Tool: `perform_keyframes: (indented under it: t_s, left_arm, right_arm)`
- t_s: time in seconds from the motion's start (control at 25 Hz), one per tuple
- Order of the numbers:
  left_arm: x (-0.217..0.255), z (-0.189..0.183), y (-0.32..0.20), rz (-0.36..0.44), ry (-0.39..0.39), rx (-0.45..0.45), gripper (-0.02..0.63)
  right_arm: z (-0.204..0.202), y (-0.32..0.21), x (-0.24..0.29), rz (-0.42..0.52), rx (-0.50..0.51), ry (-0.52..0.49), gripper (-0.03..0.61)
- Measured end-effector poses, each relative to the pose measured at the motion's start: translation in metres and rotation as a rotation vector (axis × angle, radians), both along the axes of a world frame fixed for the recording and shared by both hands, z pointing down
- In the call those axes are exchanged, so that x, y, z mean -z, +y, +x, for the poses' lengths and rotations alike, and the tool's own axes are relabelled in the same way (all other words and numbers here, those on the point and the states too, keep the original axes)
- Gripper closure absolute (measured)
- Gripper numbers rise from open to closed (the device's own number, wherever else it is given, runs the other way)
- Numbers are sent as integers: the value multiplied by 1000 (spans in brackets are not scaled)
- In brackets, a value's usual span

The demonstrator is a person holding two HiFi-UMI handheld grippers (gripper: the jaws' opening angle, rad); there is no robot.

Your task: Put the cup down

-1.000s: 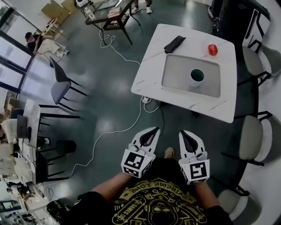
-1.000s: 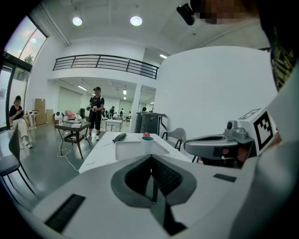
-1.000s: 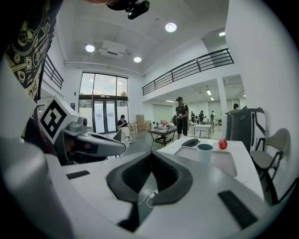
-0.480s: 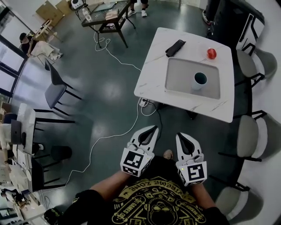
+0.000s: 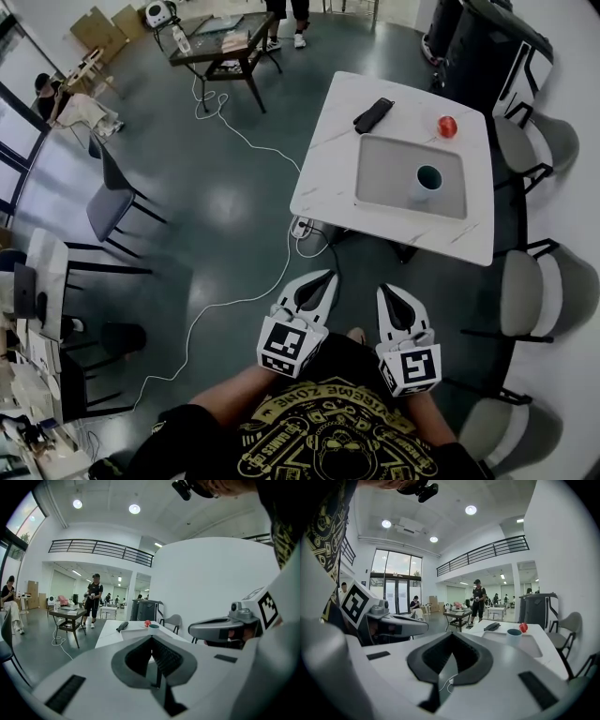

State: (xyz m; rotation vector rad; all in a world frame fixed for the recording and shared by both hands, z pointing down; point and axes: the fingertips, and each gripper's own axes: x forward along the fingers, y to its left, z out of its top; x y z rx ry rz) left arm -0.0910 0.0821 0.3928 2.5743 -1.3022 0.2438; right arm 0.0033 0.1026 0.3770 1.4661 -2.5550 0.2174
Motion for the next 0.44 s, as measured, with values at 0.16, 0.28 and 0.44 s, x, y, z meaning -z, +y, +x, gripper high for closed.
perform_keyframes:
  t_s: [0.16, 0.28, 0.44]
  left_arm:
    - [0, -4, 0, -1, 9, -2, 604]
    - [-1, -8, 2, -5, 12, -3, 604]
    - [-6, -15, 5, -8, 14, -5, 604]
  right_arm:
    - [-4, 0, 0, -5, -7, 4, 575]
    - [-9, 1, 1, -3, -7, 8, 575]
    - [-15, 3, -3, -8, -11, 9, 575]
